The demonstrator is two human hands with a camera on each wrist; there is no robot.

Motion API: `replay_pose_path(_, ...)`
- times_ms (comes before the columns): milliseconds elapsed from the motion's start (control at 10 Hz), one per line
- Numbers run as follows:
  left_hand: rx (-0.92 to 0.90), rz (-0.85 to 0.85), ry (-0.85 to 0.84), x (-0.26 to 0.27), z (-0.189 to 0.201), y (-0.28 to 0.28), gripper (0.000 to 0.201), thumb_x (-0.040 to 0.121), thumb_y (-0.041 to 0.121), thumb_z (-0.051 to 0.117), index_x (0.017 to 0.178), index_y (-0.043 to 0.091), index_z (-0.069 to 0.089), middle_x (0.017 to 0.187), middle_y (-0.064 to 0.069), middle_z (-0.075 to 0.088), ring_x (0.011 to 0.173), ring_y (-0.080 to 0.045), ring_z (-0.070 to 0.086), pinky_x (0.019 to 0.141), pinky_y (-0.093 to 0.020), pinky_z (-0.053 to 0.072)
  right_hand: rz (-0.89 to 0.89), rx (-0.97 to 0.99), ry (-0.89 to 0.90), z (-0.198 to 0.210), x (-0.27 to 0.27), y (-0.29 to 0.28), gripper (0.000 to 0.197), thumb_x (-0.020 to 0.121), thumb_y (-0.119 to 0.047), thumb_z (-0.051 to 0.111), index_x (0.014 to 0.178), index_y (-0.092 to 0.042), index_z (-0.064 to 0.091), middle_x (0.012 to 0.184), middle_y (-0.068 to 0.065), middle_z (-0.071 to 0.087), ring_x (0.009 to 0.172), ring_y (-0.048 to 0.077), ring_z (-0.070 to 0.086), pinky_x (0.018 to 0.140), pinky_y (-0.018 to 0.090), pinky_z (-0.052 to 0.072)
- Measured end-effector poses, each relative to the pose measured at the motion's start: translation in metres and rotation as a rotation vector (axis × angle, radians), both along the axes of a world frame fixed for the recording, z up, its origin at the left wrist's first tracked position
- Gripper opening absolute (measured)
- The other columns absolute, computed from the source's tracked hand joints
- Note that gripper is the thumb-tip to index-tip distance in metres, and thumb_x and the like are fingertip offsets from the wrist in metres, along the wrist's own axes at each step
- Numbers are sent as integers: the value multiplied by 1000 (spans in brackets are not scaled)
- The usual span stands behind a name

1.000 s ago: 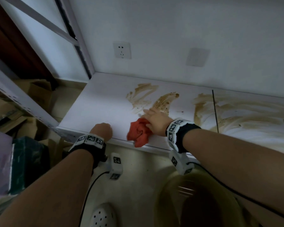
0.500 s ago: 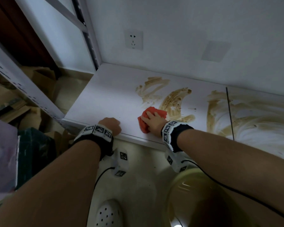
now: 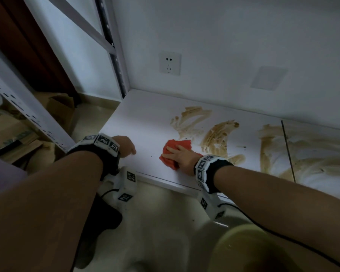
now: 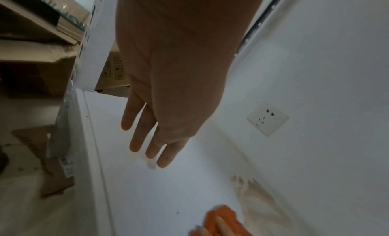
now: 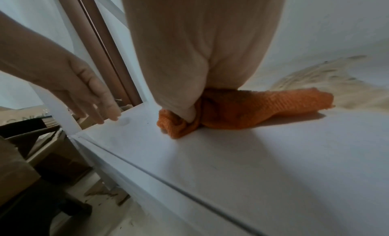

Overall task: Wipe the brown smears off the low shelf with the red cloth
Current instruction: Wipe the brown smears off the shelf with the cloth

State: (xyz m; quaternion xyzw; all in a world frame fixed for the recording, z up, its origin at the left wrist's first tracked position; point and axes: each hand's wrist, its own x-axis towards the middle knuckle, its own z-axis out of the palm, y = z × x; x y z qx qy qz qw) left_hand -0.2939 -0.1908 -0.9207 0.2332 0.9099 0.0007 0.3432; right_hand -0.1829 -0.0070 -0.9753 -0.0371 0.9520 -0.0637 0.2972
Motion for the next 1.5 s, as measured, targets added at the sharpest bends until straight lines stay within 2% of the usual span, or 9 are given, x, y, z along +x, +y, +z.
replay_pose_path(100,82,59,-3,-10,-4,-3,39,95,-4,40,129,5,58,138,-12,52,126,-26,51,104,-30,41,23,6,6,3,-21,-14,65,99,-14,44,150,-37,11,160,-6,-2,147,30,3,116,54,16)
replay_pose_path(300,-7,104,107,-10,-13,-9,35,98,11,42,129,6,58,139,-10,51,128,-24,48,109,-32,38,91,-52,5,3,-32,-42,64,97,-11,44,149,-38,18,160,-7,2,147,29,4,115,55,18)
replay_pose_path(500,6,104,133,3,-15,22,40,100,8,36,137,8,49,145,-10,44,134,-24,42,108,-27,34,116,-181,-19,1,1,-12,60,97,-5,45,147,-32,29,159,-7,10,148,25,4,119,42,8)
replay_pose_path(600,-16,45,141,14,-15,33,40,99,7,37,137,9,50,146,-8,43,135,-23,41,110,-27,33,14,-127,34,0,6,21,56,98,-12,45,147,-31,28,159,-5,10,148,25,7,118,43,6)
replay_pose_path(800,-91,-34,82,17,-26,31,39,102,14,34,137,6,49,146,-10,43,134,-24,42,112,-30,33,-162,-59,-27,8,-24,31,70,95,-2,42,150,-36,16,160,-2,-2,147,30,2,118,49,5)
replay_pose_path(1000,-86,2,22,5,-29,29,43,101,27,39,140,11,46,148,-7,41,137,-22,39,114,-30,29,-33,-71,-36,6,-35,-7,66,97,-11,45,149,-39,14,160,-6,-2,147,31,3,117,54,10)
replay_pose_path(1100,-70,-17,-4,1,-27,25,42,100,26,42,139,13,47,149,-6,41,137,-22,39,116,-31,28,69,-115,-30,3,-15,-8,63,97,-9,43,148,-37,20,160,-8,3,147,29,4,117,54,12)
replay_pose_path(1300,-37,-89,-2,13,-21,16,47,100,5,33,145,15,37,155,-6,27,144,-21,25,120,-30,13,-96,-134,112,1,3,19,53,97,-15,46,145,-33,34,157,-2,21,139,29,25,116,39,20)
replay_pose_path(1500,26,-41,56,9,-13,5,47,96,0,35,136,17,52,148,-4,40,137,-20,37,116,-26,27,0,-63,79,-2,1,-23,46,99,-33,42,143,-44,31,154,-7,27,121,33,34,109,40,27)
